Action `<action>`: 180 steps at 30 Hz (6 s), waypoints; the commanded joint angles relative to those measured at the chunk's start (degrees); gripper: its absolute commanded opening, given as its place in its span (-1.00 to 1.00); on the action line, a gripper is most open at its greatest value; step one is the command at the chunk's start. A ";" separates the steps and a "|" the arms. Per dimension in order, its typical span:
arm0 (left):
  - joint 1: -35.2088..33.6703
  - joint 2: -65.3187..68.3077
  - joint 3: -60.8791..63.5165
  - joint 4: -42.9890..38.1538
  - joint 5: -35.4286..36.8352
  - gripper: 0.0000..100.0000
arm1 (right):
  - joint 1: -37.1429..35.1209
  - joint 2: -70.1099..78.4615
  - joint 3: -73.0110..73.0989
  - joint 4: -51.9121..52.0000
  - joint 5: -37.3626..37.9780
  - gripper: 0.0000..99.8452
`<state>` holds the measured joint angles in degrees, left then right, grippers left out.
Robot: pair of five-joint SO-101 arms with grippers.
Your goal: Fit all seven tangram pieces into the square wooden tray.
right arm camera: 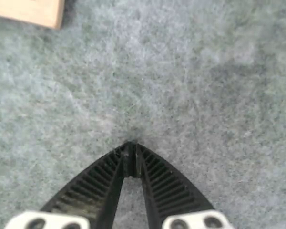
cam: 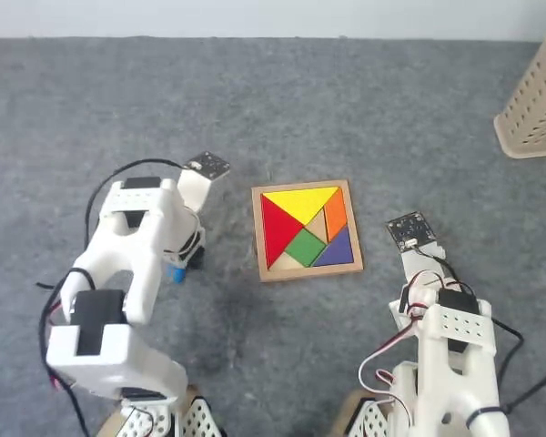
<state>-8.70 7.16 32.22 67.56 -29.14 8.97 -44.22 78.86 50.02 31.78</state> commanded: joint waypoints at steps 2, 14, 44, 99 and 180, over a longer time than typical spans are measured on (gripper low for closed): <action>-0.79 -0.35 -6.29 5.36 -0.44 -0.98 | 0.48 -1.45 -0.09 -0.75 0.70 -0.99; 19.16 -5.45 -15.08 15.74 6.95 -0.98 | 0.48 -1.45 -0.09 -0.84 0.79 -0.99; 37.10 9.58 -24.84 9.85 4.31 -0.98 | 0.48 -1.45 -0.09 -0.84 1.05 -0.99; 34.90 9.67 -22.02 8.70 -15.65 -0.97 | 9.54 -1.45 -0.44 -3.30 -2.11 -0.99; 23.30 12.92 -34.15 7.21 2.73 -0.70 | 7.78 -1.45 -0.18 -3.21 -2.02 -0.99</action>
<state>15.65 19.91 -2.42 77.23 -28.44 17.41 -44.22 78.86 48.00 30.29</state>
